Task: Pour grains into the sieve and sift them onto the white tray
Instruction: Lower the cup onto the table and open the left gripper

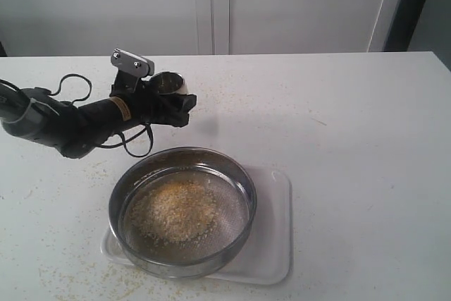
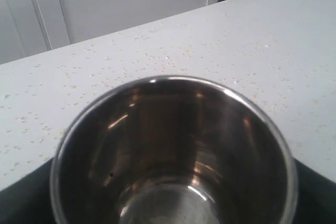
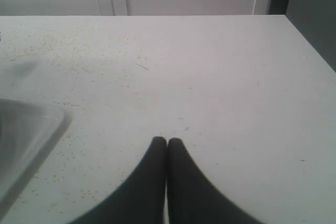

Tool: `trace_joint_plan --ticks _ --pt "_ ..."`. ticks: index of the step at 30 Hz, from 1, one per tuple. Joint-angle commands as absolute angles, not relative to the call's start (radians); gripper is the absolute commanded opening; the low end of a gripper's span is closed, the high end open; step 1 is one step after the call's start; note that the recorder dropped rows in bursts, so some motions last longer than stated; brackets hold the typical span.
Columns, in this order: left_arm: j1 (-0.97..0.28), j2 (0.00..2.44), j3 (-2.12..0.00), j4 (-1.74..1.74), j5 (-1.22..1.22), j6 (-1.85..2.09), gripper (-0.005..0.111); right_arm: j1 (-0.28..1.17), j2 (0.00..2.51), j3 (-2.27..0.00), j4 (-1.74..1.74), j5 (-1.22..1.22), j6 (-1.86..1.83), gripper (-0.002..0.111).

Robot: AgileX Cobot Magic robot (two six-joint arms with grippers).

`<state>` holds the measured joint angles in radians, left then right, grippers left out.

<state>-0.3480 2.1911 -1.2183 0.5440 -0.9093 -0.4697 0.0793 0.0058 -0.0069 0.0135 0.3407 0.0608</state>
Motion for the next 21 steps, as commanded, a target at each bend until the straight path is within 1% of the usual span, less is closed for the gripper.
trace_joint_plan --ticks 1,6,9,11,13,15,16,17,18,19,21 --pt "-0.351 2.208 -1.223 0.553 -0.977 -0.474 0.0 0.081 0.0 0.0 0.007 0.336 0.066 0.0" --pt "-0.351 2.245 -1.223 0.576 -0.962 -0.474 0.0 0.081 0.0 0.0 0.007 0.336 0.066 0.0" --pt "-0.351 2.245 -1.223 0.576 -0.908 -0.472 0.0 0.081 0.0 0.0 0.007 0.336 0.066 0.0" --pt "-0.351 2.245 -1.223 0.576 -0.832 -0.471 0.007 0.081 0.0 0.0 0.007 0.336 0.066 0.0" --pt "-0.351 2.245 -1.223 0.576 -0.817 -0.471 0.034 0.081 0.0 0.0 0.007 0.336 0.066 0.0" --pt "-0.351 2.245 -1.223 0.571 -0.853 -0.471 0.056 0.081 0.0 0.0 0.007 0.336 0.066 0.0" --pt "-0.351 2.245 -1.223 0.567 -0.864 -0.471 0.062 0.081 0.0 0.0 0.007 0.336 0.066 0.0" --pt "-0.351 2.245 -1.223 0.567 -0.88 -0.471 0.073 0.081 0.0 0.0 0.007 0.336 0.066 0.0" --pt "-0.351 2.241 -1.223 0.567 -0.888 -0.471 0.078 0.081 0.0 0.0 0.007 0.336 0.066 0.0" --pt "-0.351 2.234 -1.223 0.572 -0.888 -0.471 0.086 0.081 0.0 0.0 0.007 0.336 0.066 0.0" --pt "-0.351 2.215 -1.223 0.592 -0.887 -0.471 0.093 0.081 0.0 0.0 0.007 0.336 0.066 0.0"
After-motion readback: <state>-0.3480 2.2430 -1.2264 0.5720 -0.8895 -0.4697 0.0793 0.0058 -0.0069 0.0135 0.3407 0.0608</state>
